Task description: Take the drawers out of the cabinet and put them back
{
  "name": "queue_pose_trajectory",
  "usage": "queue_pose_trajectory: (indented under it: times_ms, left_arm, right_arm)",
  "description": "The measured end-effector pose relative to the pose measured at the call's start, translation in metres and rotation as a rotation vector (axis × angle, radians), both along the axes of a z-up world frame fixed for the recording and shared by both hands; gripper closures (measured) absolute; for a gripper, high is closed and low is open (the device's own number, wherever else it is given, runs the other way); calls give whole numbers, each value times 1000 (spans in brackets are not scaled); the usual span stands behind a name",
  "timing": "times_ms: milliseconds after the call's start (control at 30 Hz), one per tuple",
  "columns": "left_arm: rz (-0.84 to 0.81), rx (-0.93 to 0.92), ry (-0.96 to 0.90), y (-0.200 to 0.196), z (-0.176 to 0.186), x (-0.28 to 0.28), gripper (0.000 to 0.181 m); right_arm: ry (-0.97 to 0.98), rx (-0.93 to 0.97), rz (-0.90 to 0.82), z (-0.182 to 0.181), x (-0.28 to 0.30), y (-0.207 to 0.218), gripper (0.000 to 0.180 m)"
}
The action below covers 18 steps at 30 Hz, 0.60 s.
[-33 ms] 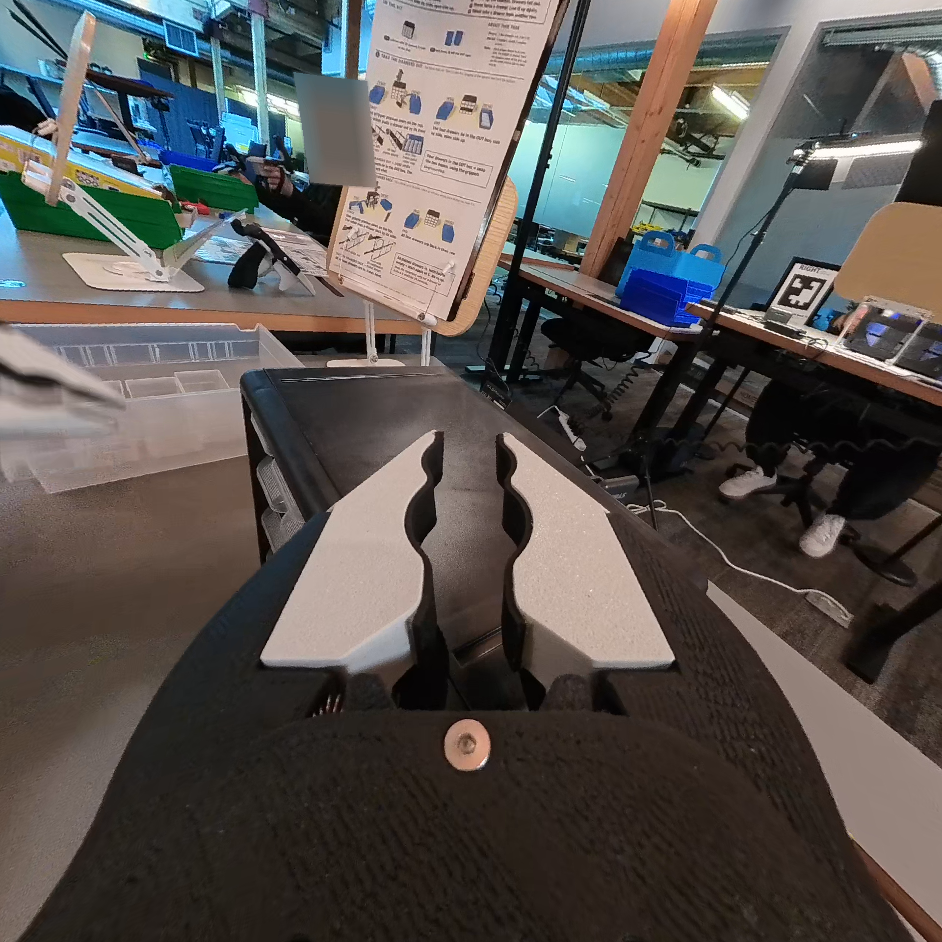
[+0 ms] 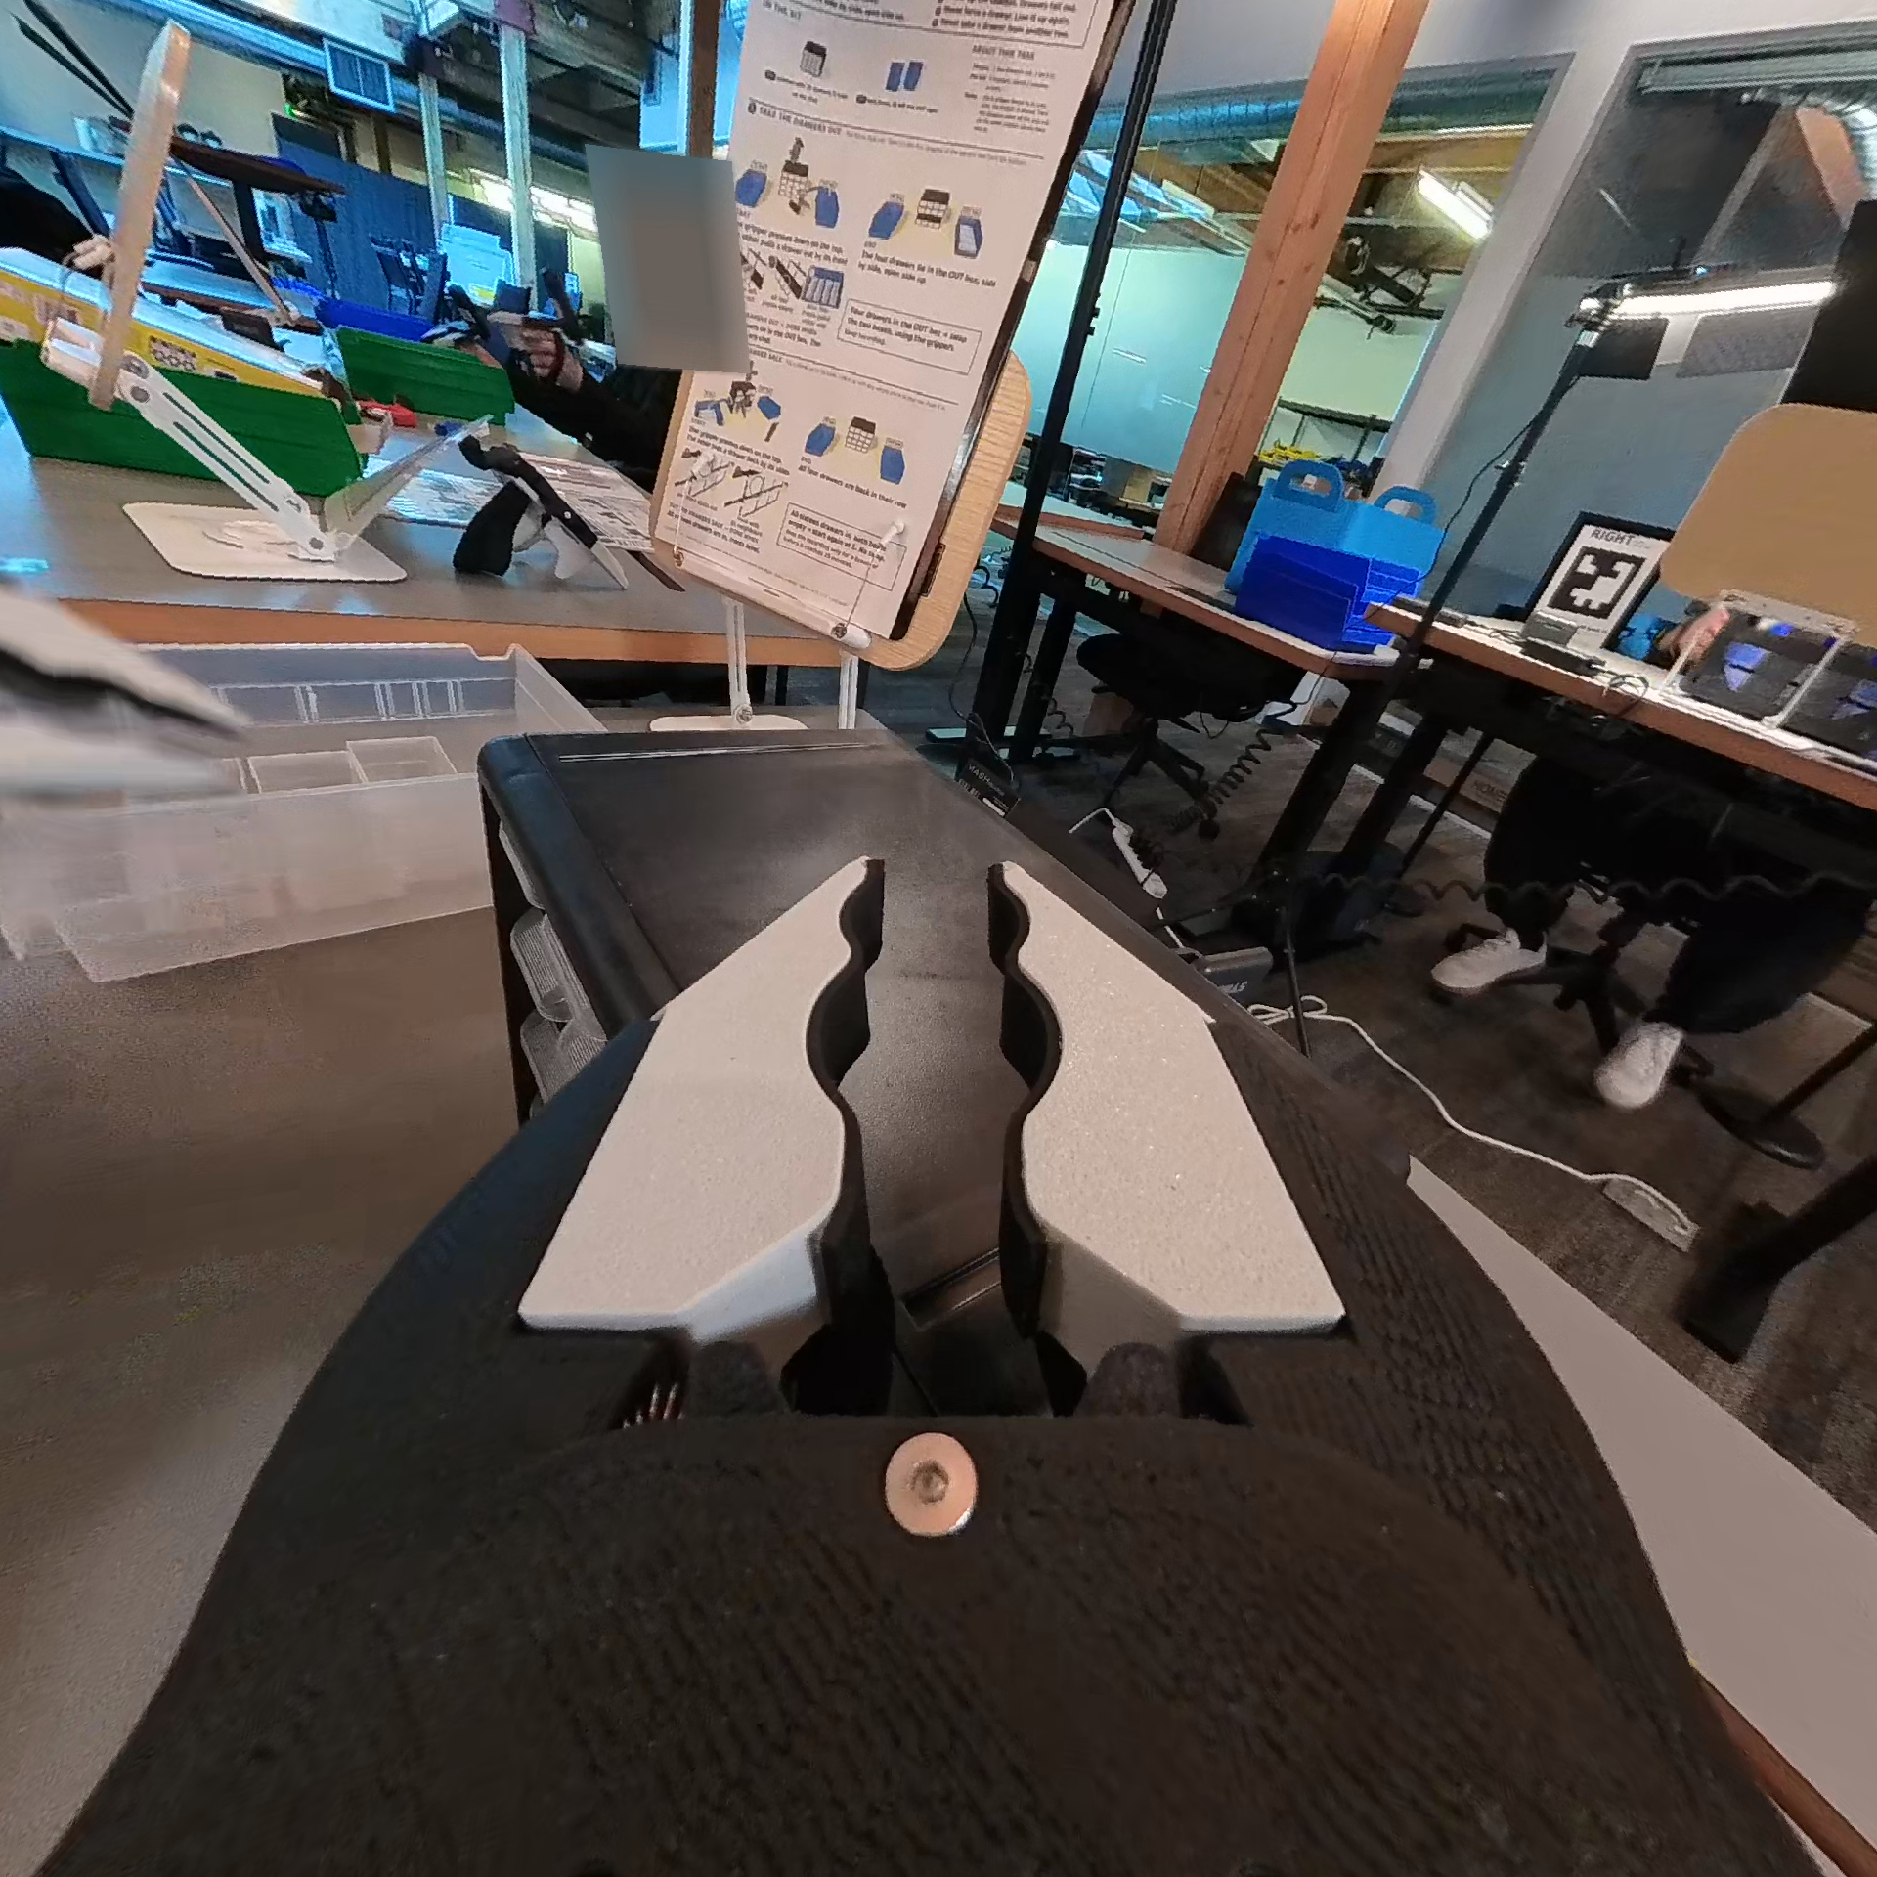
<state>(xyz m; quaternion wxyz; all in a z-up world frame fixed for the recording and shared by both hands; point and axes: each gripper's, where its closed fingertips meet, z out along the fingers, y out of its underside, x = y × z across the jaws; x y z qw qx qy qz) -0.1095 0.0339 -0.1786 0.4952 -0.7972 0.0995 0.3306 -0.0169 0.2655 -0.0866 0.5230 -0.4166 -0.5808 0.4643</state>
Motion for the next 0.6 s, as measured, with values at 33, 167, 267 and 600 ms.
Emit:
queue_pose_trajectory:
  times_ms: [33, 167, 267, 600]
  left_arm:
    - [100, -4, 22, -17, 12, -27, 170]
    - [292, -76, -135, -60, 12, -122, 176]
    - [302, -300, -274, -73, -33, -180, 169]
    - [143, -742, -555, -80, -148, -251, 119]
  right_arm:
    - [0, 0, 0, 0, 0, 0, 160]
    - [1, -1, 1, 0, 0, 0, 160]
    - [4, -10, 6, 0, 0, 0, 160]
    - [11, -33, 13, 1, 1, 1, 159]
